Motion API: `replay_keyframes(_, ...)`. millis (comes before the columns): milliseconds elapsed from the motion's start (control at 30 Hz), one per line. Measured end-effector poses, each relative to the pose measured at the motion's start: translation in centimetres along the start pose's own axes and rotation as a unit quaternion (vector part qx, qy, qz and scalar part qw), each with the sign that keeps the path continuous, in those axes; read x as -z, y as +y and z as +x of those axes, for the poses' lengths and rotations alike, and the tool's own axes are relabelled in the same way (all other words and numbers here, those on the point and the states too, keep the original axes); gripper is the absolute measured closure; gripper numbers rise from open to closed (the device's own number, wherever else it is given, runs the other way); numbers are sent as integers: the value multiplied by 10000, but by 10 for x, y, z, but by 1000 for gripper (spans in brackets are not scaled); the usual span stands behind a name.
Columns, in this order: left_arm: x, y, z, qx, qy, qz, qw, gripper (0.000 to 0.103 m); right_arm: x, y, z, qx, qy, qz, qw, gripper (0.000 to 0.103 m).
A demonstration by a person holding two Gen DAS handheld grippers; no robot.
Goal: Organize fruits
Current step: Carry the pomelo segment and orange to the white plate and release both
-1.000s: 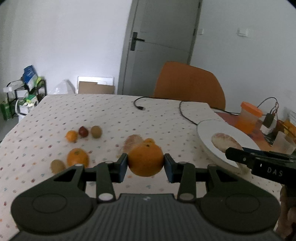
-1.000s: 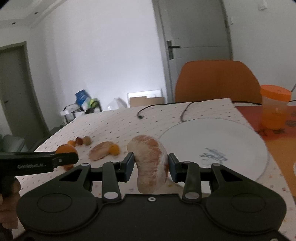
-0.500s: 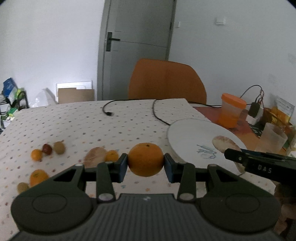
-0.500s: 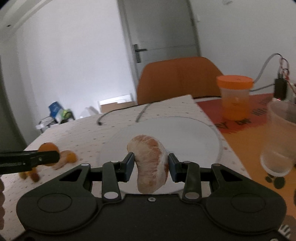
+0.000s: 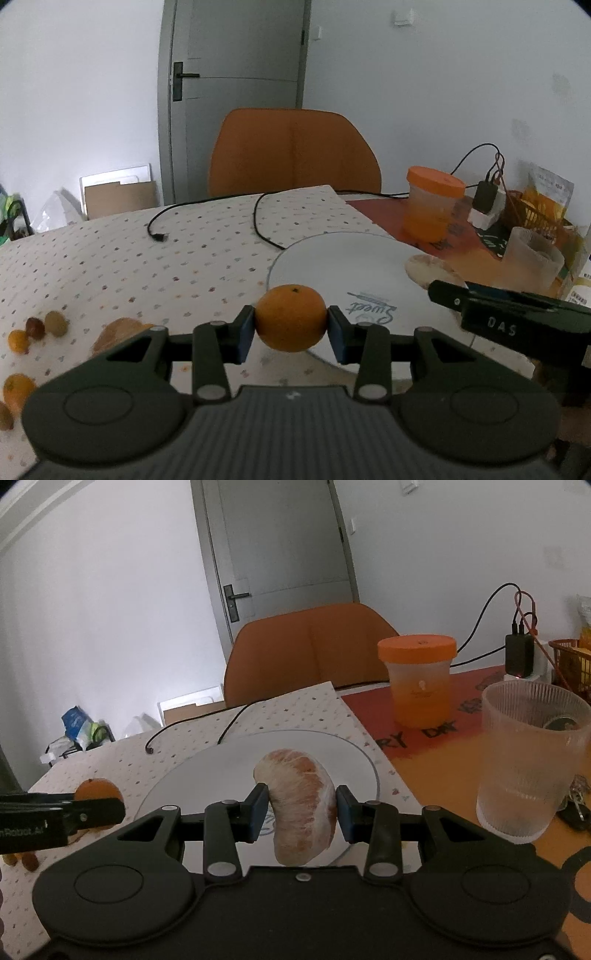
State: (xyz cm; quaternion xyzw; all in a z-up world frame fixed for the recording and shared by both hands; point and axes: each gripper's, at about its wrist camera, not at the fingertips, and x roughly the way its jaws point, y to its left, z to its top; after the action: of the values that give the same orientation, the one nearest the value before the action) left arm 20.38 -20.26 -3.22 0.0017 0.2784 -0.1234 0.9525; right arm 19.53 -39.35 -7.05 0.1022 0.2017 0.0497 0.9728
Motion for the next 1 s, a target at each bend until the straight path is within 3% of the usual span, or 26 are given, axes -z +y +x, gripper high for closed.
replay_keyframes(100, -2, -5, 7, -20, 39, 58, 10000, 62, 1, -1, 4, 61, -32, 3, 10000, 63)
replay_keyframes(200, -2, -10, 14, -10, 83, 119, 9999, 62, 0, 1, 0, 44, -150, -20, 9999, 50)
replay_keyframes(367, -6, -13, 19, 19, 158, 80, 9998, 62, 0, 2, -7, -59, -145, -12, 9999, 48)
replay_keyframes(433, -8, -12, 18, 78, 150, 62, 9998, 62, 0, 3, -10, -101, -130, 23, 9999, 43)
replay_keyframes(733, -13, 4, -4, -14, -42, 5, 10000, 58, 3, 10, -16, -237, -81, 153, 9996, 35)
replay_keyframes(833, -14, 16, -14, -157, -94, -48, 9998, 52, 2, 17, -20, -292, -161, 121, 9994, 22)
replay_keyframes(1000, -14, 39, -29, -330, -68, -303, 9990, 33, -2, 28, -25, -393, -228, 91, 9989, 13)
